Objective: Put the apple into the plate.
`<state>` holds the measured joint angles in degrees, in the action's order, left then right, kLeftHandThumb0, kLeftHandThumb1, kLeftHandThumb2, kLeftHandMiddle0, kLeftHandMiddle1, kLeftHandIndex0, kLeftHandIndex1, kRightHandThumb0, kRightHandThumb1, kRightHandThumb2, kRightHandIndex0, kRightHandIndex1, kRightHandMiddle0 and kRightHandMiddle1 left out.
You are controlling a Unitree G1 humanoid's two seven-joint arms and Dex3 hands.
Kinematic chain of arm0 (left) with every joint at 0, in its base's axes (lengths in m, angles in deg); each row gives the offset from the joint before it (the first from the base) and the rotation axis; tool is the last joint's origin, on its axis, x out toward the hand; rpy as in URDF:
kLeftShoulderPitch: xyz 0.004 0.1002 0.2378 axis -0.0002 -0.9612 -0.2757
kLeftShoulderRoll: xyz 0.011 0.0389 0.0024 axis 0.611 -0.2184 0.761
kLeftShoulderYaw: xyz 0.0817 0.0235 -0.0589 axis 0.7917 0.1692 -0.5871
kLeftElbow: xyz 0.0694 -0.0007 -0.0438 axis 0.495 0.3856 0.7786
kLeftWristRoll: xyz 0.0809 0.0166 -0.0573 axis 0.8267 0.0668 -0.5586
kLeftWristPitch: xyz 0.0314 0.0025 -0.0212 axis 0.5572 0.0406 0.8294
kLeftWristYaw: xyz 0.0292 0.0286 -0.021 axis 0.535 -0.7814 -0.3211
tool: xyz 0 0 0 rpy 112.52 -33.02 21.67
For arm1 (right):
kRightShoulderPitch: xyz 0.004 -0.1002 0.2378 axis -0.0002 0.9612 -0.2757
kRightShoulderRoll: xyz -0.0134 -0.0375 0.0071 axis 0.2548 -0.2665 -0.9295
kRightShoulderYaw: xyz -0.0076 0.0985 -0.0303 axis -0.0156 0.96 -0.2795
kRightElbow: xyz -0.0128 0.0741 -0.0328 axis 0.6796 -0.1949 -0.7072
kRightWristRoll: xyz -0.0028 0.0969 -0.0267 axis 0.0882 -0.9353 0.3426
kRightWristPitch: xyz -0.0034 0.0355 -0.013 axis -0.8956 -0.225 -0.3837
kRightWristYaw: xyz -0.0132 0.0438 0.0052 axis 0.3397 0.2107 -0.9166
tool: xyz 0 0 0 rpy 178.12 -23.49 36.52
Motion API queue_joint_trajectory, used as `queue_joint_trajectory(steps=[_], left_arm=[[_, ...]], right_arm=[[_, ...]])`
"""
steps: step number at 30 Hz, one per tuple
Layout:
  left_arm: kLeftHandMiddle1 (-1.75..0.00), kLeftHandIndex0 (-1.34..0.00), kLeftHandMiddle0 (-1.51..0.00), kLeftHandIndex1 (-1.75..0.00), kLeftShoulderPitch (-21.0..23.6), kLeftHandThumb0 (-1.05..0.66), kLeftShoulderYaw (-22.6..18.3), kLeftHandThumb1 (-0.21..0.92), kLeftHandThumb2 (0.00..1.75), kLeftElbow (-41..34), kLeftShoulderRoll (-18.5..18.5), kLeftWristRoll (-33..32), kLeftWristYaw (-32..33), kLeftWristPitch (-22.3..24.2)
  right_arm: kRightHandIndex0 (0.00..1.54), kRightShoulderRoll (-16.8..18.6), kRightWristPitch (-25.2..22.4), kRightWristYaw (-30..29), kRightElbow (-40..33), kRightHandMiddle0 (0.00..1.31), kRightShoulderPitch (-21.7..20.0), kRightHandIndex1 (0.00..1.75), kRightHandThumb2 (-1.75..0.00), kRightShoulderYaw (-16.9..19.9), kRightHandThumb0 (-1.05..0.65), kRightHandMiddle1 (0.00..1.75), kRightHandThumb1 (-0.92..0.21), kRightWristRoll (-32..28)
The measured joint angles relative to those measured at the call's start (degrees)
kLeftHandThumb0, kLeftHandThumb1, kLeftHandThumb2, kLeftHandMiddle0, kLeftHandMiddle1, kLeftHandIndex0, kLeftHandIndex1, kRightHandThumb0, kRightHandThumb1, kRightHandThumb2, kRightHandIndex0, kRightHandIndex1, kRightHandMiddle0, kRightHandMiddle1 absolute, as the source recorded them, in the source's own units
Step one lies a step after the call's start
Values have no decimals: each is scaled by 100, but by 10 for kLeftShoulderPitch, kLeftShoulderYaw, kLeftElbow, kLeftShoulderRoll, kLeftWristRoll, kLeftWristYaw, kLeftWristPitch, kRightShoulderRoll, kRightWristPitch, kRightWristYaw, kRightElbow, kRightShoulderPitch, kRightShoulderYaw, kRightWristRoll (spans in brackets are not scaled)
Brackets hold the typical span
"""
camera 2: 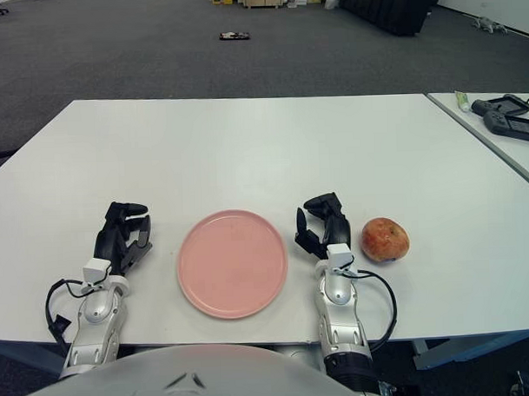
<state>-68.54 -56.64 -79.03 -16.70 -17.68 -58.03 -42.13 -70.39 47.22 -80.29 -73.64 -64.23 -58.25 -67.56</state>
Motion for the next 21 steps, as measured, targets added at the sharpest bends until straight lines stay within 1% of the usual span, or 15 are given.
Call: queue_joint_trajectory(steps=[4,7,10,13,15,17,18,19,20,21], left_arm=[[-161,-24,-41,-175,0,-36,0,83,65,0,0,0,0,0],[-161,-24,-40,-175,0,-36,1,84,65,0,0,1,0,0],[-162,-24,-40,-175,0,-36,1,84,65,-1,0,1,0,-2],[-162,-24,-40,-175,-1,-36,1,84,65,-2,0,1,0,-2],[-162,-24,-41,-175,-1,-36,0,84,65,-2,0,1,1,-1],[-161,-24,-42,-175,-1,-36,0,83,65,-1,0,1,1,-1],[-161,-24,-42,-175,-1,-36,0,83,65,-1,0,1,1,-1],[-161,-24,-43,-175,-1,-36,1,83,65,-1,0,1,1,-1],[-160,-25,-43,-175,-1,-36,1,83,66,-1,0,1,1,-1],[-160,-25,-43,-175,-1,-36,1,83,67,-1,-1,1,1,-1]], right_arm=[[63,0,2,1,-3,37,1,135,-92,0,-39,175,-63,1],[63,0,-1,0,-19,37,13,135,-92,-1,-39,175,-63,6],[63,1,-19,-3,-57,36,38,136,-91,-6,-39,175,-64,16],[63,11,-38,-15,-115,35,70,135,-89,-16,-39,175,-66,39],[62,20,-40,-30,-154,35,87,133,-88,-23,-39,175,-66,62],[61,26,-35,-46,-185,34,95,132,-86,-28,-38,175,-68,80],[60,27,-25,-52,-193,33,96,131,-84,-30,-38,175,-69,88],[59,27,-9,-59,-196,32,95,131,-82,-30,-38,175,-71,94],[55,25,7,-65,-196,29,94,130,-75,-30,-37,175,-76,98],[54,23,25,-72,-195,28,93,130,-72,-29,-37,175,-78,104]])
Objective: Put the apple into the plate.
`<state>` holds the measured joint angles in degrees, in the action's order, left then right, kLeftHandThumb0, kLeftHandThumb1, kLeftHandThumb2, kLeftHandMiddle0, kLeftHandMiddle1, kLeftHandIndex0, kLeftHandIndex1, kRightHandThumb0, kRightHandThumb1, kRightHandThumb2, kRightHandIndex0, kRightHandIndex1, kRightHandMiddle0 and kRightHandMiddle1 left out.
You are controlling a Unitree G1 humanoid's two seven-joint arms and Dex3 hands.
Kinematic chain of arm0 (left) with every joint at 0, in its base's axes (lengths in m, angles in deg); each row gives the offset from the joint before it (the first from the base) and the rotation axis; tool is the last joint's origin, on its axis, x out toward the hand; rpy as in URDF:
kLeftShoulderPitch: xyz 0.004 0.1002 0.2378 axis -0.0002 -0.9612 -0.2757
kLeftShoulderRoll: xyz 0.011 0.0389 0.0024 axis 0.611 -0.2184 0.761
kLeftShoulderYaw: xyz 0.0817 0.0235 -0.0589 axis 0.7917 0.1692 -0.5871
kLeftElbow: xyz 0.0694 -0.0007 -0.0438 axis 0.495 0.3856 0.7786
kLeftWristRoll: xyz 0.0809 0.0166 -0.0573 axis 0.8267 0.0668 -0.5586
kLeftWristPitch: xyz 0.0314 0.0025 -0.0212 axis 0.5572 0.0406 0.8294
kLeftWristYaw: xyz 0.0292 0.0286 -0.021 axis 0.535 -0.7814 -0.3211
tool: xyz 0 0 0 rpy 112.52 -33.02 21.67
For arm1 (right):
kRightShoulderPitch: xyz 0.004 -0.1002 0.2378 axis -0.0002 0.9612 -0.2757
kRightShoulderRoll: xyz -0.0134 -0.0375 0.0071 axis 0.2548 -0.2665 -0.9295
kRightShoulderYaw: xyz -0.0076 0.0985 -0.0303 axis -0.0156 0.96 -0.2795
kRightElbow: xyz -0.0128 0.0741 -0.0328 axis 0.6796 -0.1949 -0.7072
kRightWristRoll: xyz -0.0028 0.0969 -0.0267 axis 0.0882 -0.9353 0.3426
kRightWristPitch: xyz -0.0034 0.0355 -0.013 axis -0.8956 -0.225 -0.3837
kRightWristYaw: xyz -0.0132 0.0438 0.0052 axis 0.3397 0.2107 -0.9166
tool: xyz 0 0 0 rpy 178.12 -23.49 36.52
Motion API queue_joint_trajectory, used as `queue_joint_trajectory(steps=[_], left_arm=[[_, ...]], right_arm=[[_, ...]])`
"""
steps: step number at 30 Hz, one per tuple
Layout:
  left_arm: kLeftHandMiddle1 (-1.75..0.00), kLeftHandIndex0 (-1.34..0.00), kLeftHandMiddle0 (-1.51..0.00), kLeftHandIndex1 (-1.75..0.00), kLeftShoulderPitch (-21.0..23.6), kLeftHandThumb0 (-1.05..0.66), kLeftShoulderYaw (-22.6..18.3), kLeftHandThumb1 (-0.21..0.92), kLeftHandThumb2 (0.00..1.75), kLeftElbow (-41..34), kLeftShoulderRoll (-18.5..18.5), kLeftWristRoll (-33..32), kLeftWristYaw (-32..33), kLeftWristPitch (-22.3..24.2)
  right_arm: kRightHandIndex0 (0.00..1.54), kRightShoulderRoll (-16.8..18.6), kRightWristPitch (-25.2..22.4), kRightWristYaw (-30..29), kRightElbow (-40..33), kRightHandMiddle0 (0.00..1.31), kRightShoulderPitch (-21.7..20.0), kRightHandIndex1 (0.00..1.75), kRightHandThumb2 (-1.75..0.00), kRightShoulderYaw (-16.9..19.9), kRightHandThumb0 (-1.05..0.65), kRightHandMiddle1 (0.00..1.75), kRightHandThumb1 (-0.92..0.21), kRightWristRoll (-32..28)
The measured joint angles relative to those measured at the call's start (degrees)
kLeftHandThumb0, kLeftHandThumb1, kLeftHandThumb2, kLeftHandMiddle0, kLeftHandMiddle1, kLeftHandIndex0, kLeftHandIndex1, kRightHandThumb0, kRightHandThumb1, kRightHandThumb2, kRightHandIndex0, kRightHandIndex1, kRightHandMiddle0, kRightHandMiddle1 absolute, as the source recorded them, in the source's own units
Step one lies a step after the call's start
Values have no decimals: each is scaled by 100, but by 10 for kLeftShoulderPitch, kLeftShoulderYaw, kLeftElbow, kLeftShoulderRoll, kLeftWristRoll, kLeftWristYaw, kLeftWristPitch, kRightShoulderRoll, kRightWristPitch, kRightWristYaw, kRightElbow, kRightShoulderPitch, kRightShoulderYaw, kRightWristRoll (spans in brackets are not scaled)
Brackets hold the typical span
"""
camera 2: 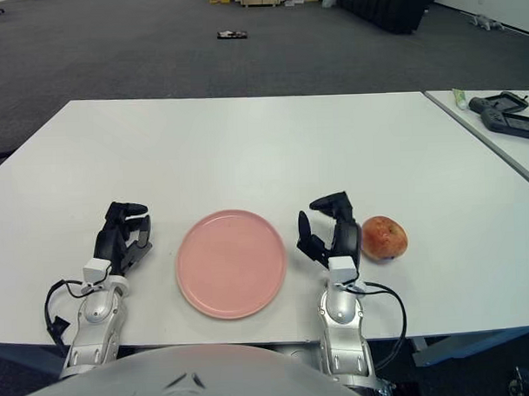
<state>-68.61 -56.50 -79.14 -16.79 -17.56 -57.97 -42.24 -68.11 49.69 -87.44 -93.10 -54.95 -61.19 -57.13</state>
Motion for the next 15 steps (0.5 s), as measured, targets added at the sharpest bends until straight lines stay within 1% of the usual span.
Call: queue_joint_trajectory(steps=[1,2,3,4,5,6,7,8,10,11,12,13,14,15], left_arm=[[-159,-25,-44,-175,0,-36,0,82,67,0,0,0,0,0],[-158,-25,-44,-175,0,-36,0,82,67,0,-1,0,0,0],[-158,-25,-43,-175,0,-36,0,82,68,0,-1,0,0,0],[-158,-25,-43,-175,0,-36,0,81,68,0,-1,0,0,0],[-158,-25,-43,-175,0,-36,0,81,68,0,-1,0,0,0],[-158,-25,-43,-175,1,-36,0,81,68,1,-1,0,0,0],[-158,-25,-43,-175,1,-36,0,81,68,1,-1,0,0,0],[-158,-25,-43,-175,1,-36,0,81,68,1,-1,0,0,0],[-158,-25,-43,-175,1,-36,0,81,69,2,-1,0,0,-1],[-159,-25,-43,-175,1,-36,0,81,69,2,-1,0,0,-1],[-159,-25,-43,-175,1,-36,0,81,69,3,-1,0,0,-2],[-159,-25,-43,-175,1,-36,-1,81,69,3,-1,0,0,-2],[-159,-25,-43,-175,2,-36,0,81,69,4,0,0,0,-3],[-159,-25,-43,-175,3,-36,0,81,69,4,-1,0,0,-3]], right_arm=[[45,-3,17,-5,2,24,-1,128,-65,0,-36,175,-83,8],[39,-6,33,-11,4,22,-2,127,-61,1,-36,175,-86,14],[28,-12,50,-16,6,21,-4,124,-58,2,-35,175,-88,21],[24,-16,60,-21,7,20,-5,124,-57,2,-35,175,-89,32],[16,-20,71,-28,7,19,-6,121,-55,2,-35,175,-90,47],[13,-25,79,-37,7,19,-7,120,-55,5,-35,175,-91,65],[8,-29,85,-49,7,12,-8,112,-67,8,-43,154,-84,86],[5,-33,87,-60,6,8,-9,106,-78,11,-48,139,-78,107],[3,-41,88,-86,5,4,-13,97,-86,21,-55,123,-72,146],[2,-44,88,-98,5,2,-14,87,-86,26,-60,111,-71,160],[1,-46,88,-114,4,2,-16,83,-86,32,-61,106,-71,177],[1,-49,88,-130,5,1,-17,71,-83,38,-67,91,-70,191],[0,-52,91,-148,5,1,-17,63,-80,46,-70,81,-70,205],[0,-56,97,-172,7,1,-16,58,-79,56,-72,75,-69,218]])
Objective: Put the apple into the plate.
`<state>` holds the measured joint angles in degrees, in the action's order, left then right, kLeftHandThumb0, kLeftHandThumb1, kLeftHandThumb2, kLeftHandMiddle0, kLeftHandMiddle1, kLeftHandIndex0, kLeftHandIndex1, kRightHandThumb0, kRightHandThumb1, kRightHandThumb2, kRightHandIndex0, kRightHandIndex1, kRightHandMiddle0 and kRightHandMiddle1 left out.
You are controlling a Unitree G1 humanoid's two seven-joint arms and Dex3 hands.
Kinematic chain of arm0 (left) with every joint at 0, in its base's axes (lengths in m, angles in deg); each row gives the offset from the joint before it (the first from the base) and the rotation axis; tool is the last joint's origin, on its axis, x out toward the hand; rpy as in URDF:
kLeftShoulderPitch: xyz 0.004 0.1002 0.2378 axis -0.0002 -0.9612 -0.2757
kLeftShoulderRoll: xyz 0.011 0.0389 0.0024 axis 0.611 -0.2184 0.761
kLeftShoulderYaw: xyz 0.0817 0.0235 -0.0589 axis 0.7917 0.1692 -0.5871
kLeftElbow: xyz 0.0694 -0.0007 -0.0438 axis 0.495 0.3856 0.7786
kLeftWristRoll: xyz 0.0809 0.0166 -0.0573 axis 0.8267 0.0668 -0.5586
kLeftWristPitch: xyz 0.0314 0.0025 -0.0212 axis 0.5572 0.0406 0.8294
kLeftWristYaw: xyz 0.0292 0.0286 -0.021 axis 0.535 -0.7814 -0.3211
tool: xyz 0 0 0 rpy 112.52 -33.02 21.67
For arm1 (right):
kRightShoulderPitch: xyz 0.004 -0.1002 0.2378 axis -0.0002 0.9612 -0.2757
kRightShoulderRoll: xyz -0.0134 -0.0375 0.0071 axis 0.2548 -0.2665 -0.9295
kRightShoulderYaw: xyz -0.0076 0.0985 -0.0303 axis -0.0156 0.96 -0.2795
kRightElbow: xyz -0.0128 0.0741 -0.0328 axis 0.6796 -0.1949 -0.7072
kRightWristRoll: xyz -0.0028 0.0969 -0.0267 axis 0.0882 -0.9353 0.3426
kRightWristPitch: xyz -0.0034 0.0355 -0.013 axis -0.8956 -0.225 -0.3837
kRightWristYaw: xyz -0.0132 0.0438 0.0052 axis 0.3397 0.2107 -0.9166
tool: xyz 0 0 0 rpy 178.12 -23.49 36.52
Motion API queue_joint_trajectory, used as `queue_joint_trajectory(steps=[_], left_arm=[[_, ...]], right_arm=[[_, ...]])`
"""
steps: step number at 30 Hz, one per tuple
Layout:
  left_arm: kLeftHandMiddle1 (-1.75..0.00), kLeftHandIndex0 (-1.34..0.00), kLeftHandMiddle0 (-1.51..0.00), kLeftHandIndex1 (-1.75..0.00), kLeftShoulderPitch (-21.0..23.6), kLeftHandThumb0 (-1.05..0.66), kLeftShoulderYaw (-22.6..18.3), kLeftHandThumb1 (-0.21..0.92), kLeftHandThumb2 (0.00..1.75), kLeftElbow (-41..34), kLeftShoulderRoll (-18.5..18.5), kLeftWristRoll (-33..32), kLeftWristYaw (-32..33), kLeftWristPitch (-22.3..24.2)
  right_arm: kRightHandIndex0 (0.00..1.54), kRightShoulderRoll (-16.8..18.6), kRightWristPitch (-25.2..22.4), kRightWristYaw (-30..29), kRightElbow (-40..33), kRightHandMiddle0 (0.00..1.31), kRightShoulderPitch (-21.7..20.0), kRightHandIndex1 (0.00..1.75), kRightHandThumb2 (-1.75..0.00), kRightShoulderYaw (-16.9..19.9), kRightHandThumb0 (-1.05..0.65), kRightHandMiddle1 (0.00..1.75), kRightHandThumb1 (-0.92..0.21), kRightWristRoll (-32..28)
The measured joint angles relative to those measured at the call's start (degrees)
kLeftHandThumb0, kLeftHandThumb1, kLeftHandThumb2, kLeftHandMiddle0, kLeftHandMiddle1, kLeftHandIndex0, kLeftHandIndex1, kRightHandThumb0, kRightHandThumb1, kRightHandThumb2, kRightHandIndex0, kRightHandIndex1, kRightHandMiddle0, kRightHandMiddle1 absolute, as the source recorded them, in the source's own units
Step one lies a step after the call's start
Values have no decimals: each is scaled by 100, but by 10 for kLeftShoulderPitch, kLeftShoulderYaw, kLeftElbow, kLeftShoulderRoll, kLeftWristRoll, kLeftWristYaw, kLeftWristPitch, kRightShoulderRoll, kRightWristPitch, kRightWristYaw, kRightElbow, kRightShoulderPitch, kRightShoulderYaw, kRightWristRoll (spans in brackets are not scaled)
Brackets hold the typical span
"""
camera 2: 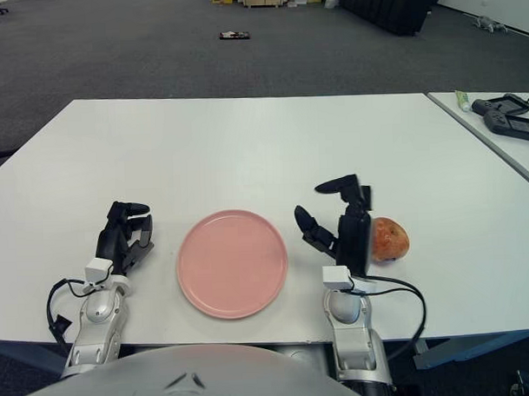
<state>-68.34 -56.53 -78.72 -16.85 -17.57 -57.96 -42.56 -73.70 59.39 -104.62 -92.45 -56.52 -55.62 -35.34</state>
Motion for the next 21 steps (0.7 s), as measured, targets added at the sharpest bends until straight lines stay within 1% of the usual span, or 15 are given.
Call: queue_joint_trajectory(steps=[3,4,5,6,9,15,21], left_arm=[[-160,-25,-43,-175,1,-36,0,81,69,1,0,0,0,-2],[-160,-25,-43,-175,1,-36,-1,81,69,2,0,0,0,-3],[-160,-25,-43,-175,1,-36,-1,81,68,3,0,0,0,-4],[-160,-25,-43,-175,1,-36,-1,81,68,4,0,0,0,-4],[-160,-25,-43,-175,2,-36,-2,82,68,7,1,-1,0,-5],[-160,-25,-43,-175,5,-36,-1,81,68,9,1,-1,0,-5],[-159,-26,-44,-175,6,-36,-1,80,70,9,0,-1,0,-6]], right_arm=[[0,-11,8,-53,6,0,5,39,-75,22,-78,52,-67,25],[0,-12,4,-72,8,0,5,25,-73,27,-83,33,-66,40],[0,-12,-5,-91,9,0,5,16,-72,31,-86,21,-65,56],[0,-10,-17,-114,9,0,4,10,-69,35,-89,13,-65,72],[0,-9,-47,-168,18,0,-2,3,-63,42,-95,4,-67,102],[0,-10,-89,-236,46,0,-36,0,-54,46,-102,0,-70,121],[0,-16,-100,-262,49,0,-46,0,-52,34,-103,0,-71,127]])
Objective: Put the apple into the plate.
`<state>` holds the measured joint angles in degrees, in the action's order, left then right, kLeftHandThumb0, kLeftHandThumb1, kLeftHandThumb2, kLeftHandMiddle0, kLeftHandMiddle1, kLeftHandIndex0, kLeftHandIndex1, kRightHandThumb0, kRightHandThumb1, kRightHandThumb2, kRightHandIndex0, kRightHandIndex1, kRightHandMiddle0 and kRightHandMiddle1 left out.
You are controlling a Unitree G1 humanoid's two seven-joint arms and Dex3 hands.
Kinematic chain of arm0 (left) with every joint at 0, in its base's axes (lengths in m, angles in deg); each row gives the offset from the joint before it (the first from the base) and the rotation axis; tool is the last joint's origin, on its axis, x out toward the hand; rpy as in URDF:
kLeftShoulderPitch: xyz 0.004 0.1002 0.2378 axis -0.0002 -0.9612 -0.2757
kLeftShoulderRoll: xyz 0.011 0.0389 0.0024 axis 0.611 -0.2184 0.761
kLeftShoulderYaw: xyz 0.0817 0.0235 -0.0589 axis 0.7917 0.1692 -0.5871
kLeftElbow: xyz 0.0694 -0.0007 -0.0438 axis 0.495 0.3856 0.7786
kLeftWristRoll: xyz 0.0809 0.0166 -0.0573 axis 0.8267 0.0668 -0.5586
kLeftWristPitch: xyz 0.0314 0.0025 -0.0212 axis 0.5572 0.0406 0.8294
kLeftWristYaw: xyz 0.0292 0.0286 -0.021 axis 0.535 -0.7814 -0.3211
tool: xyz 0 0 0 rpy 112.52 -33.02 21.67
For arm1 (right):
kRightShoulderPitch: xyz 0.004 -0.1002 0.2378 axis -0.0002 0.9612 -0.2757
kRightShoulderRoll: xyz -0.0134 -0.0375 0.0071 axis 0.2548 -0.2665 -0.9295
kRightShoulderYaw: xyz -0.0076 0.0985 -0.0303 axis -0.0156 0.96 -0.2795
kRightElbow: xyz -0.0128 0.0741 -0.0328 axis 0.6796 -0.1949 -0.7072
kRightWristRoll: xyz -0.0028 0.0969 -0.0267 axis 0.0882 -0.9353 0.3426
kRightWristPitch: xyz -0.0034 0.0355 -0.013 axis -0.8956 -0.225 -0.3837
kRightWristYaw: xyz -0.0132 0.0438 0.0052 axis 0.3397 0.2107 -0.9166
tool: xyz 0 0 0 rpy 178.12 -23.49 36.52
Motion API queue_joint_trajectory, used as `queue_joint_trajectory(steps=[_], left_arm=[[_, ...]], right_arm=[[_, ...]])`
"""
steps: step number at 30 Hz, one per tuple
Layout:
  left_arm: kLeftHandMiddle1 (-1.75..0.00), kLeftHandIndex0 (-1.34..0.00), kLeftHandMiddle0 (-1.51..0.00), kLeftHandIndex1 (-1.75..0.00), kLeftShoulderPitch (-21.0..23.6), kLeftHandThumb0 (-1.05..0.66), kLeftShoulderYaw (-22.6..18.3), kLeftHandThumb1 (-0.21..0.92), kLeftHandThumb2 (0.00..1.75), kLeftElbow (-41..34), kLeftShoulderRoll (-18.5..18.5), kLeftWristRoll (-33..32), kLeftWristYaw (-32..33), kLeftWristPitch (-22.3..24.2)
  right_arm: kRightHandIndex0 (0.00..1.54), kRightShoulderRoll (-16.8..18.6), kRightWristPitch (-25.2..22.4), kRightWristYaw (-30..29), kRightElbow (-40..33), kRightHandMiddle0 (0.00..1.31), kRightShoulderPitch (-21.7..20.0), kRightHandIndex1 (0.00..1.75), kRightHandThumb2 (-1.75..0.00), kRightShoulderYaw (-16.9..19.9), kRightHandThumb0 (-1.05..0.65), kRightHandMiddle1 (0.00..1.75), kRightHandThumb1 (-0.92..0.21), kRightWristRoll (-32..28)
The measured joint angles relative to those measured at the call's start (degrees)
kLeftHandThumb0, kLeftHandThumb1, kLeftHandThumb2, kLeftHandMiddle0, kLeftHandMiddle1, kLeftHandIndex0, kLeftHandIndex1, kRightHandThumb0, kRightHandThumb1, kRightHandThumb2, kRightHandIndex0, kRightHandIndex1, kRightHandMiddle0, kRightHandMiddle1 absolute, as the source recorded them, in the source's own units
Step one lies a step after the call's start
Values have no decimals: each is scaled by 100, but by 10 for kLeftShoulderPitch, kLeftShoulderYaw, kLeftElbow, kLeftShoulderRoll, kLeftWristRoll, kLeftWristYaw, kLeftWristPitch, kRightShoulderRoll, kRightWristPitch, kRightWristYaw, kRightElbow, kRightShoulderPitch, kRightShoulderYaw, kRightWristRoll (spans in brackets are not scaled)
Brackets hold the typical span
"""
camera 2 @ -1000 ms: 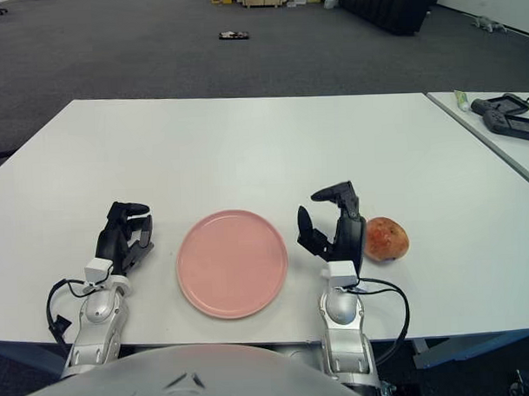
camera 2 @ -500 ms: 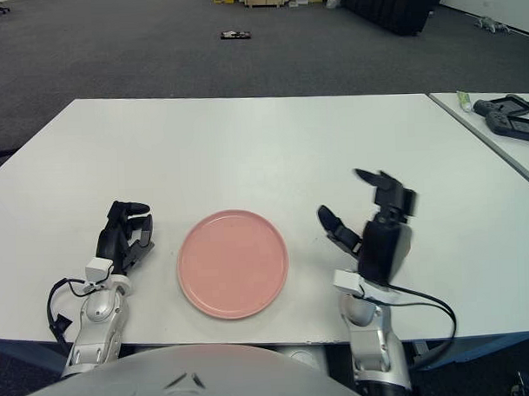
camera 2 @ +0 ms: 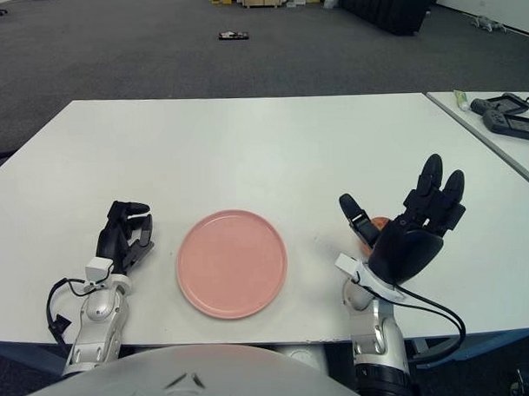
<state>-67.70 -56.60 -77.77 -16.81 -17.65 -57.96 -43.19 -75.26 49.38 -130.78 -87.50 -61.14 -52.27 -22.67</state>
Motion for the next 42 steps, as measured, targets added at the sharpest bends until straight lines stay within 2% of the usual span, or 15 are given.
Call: queue_joint_trajectory(steps=[4,5,8,14,22,30,40,42], left_arm=[[-159,-26,-44,-175,0,-36,0,80,70,2,0,0,0,-3],[-159,-26,-44,-175,0,-36,0,80,70,2,0,0,0,-3],[-159,-26,-44,-175,2,-36,0,80,70,3,0,0,0,-4],[-160,-26,-45,-175,3,-36,0,80,70,7,1,0,0,-7],[-160,-27,-45,-175,5,-36,0,79,71,13,2,0,0,-10],[-160,-27,-45,-175,7,-36,0,79,72,13,2,0,0,-11],[-159,-26,-43,-175,7,-36,0,81,69,13,2,0,0,-10],[-159,-25,-43,-175,7,-36,0,82,67,13,2,0,0,-10]], right_arm=[[0,-7,-6,-5,2,0,0,0,-51,-5,-103,0,-71,0],[0,-7,-9,-6,0,0,1,0,-49,-6,-103,0,-68,0],[0,9,-73,35,-45,0,19,0,-46,10,-104,0,-62,-5],[0,36,-197,119,-80,0,27,0,-42,62,-105,0,-58,-75],[0,41,-284,207,-84,0,33,0,-39,66,-105,0,-54,-120],[0,41,-344,272,-119,0,32,0,-39,53,-105,0,-53,-125],[0,32,-365,309,-142,0,49,0,-39,49,-105,0,-55,-126],[0,29,-371,315,-143,0,51,0,-36,48,-105,0,-59,-125]])
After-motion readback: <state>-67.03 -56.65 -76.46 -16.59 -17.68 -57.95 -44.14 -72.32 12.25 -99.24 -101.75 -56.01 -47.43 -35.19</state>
